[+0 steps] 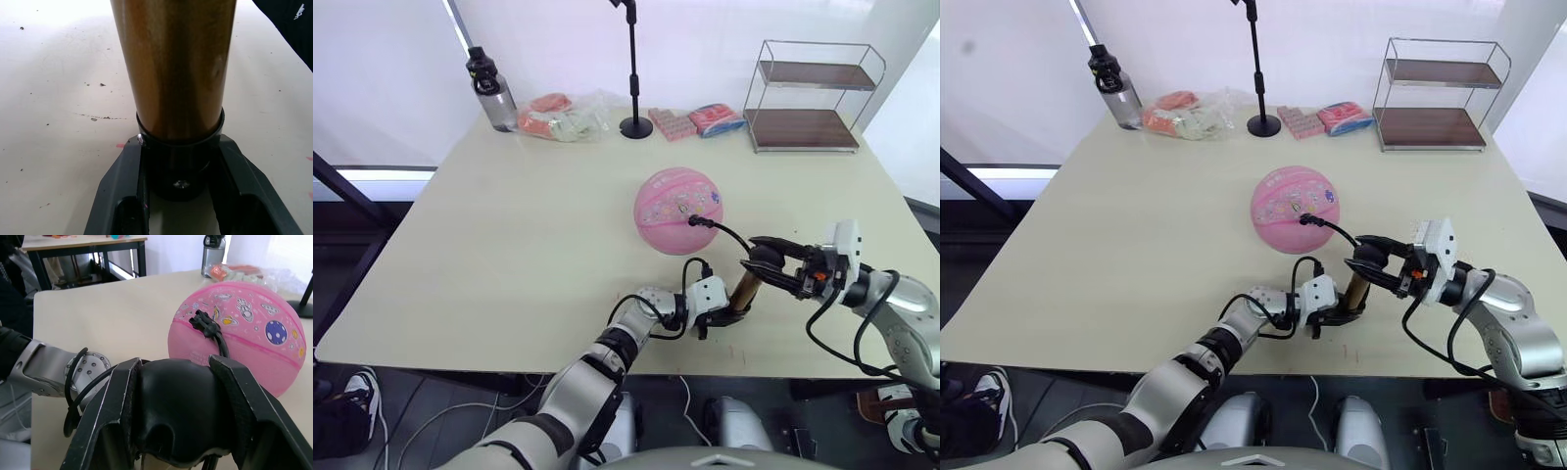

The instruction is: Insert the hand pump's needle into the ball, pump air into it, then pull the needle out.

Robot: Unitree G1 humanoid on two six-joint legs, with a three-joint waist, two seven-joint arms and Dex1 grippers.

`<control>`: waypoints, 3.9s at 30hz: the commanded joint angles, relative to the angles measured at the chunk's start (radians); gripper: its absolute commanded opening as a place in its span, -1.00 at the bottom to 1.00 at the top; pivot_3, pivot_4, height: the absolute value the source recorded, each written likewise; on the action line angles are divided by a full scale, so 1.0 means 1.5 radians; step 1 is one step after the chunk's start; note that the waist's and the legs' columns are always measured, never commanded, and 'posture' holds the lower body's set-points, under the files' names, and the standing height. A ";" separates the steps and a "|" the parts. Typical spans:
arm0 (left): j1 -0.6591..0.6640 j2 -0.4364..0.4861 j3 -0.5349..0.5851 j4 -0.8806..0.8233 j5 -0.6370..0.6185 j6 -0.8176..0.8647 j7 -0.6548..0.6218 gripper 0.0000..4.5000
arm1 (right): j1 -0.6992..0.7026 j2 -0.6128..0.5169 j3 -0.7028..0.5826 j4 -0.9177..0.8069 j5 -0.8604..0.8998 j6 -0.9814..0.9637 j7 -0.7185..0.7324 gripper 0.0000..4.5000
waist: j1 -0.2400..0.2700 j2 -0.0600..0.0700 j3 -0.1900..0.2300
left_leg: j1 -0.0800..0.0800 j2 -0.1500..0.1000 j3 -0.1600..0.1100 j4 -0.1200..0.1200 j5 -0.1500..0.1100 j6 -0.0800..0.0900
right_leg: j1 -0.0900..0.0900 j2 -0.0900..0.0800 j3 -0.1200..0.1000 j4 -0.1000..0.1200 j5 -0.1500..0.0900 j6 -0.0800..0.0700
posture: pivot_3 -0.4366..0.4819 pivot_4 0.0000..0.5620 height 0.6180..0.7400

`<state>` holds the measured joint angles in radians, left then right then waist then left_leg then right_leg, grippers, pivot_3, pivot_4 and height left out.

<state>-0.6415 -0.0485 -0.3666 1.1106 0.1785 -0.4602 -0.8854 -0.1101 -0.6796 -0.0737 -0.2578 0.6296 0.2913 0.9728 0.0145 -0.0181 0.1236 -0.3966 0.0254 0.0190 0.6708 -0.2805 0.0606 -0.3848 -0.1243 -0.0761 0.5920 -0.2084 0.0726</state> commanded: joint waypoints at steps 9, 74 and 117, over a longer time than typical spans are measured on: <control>0.041 0.033 -0.024 0.065 0.042 0.043 -0.002 -0.51 | -0.154 -0.125 -0.192 -0.076 0.240 0.213 -0.034 -0.25 | 0.001 0.004 0.009 | -0.002 -0.001 -0.001 0.000 0.000 0.000 | -0.001 -0.001 -0.001 0.000 0.000 0.000 | -0.05 -0.47 1.00; 0.045 0.027 -0.023 0.068 0.042 0.045 0.009 -0.51 | -0.245 -0.195 -0.239 -0.056 0.232 0.267 -0.053 -0.26 | 0.002 0.006 0.012 | -0.002 -0.002 0.000 0.000 0.000 0.000 | -0.001 -0.003 -0.003 -0.001 0.001 -0.001 | -0.05 -0.47 1.00; 0.051 0.028 -0.025 0.069 0.044 0.026 0.009 -0.51 | -0.096 -0.097 -0.134 -0.068 0.077 0.059 0.001 -0.27 | 0.002 0.005 0.003 | -0.001 -0.001 -0.002 0.000 0.000 0.000 | 0.001 -0.001 -0.004 -0.001 0.000 -0.001 | -0.05 -0.47 1.00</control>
<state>-0.6323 -0.0575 -0.3641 1.1056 0.1738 -0.4747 -0.8774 -0.2080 -0.7971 -0.1680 -0.3126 0.6827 0.3631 1.0030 0.0174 -0.0101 0.1285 -0.3974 0.0237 0.0165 0.6709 -0.2804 0.0606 -0.3833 -0.1262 -0.0819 0.5911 -0.2080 0.0718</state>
